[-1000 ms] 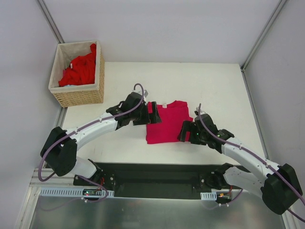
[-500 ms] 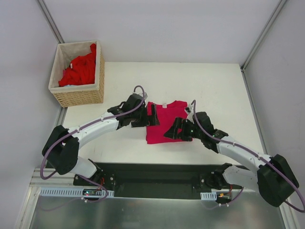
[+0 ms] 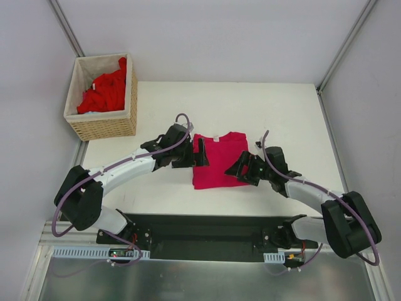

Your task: Fold and stack the t-shirts

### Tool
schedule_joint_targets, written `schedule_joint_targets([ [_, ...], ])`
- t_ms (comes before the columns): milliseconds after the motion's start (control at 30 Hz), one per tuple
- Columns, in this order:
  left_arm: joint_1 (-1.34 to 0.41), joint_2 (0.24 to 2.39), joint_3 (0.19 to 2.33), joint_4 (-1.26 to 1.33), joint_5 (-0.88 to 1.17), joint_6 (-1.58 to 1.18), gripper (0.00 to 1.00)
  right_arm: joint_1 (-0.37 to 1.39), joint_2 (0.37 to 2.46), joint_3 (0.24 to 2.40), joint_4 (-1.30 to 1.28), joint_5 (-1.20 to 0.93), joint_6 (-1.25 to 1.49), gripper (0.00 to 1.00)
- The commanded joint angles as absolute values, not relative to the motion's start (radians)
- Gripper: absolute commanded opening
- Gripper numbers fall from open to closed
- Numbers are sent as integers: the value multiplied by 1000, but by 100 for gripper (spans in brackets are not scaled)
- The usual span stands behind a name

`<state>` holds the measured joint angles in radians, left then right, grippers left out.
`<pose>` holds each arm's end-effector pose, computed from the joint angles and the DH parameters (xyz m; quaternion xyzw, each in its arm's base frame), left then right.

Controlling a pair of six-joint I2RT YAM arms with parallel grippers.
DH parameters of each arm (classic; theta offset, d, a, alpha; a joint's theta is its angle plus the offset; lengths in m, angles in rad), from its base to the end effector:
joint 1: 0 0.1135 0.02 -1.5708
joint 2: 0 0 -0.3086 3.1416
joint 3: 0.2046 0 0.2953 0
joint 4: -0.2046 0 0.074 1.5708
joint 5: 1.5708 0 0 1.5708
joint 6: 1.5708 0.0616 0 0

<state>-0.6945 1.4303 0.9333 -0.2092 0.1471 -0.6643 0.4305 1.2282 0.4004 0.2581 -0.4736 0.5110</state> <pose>0.2725 -0.2388 0.2464 0.0445 0.9050 -0.3144 0.2831 0.2287 0.1360 0.1623 -0.0782 0.8567 0.3950 0.3224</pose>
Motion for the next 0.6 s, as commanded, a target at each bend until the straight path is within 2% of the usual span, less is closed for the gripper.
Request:
schedule_joint_targets([
  [0,-701,1399,943,-209,141,-646,99,377,1201,400,290,-532,482,97],
  [267,-701,1414,965,-210,147,-646,99,330,1170,420,190,-520,410,97],
  [567,-701,1471,1031,-204,161,-644,99,313,1348,305,416,-537,468,97],
])
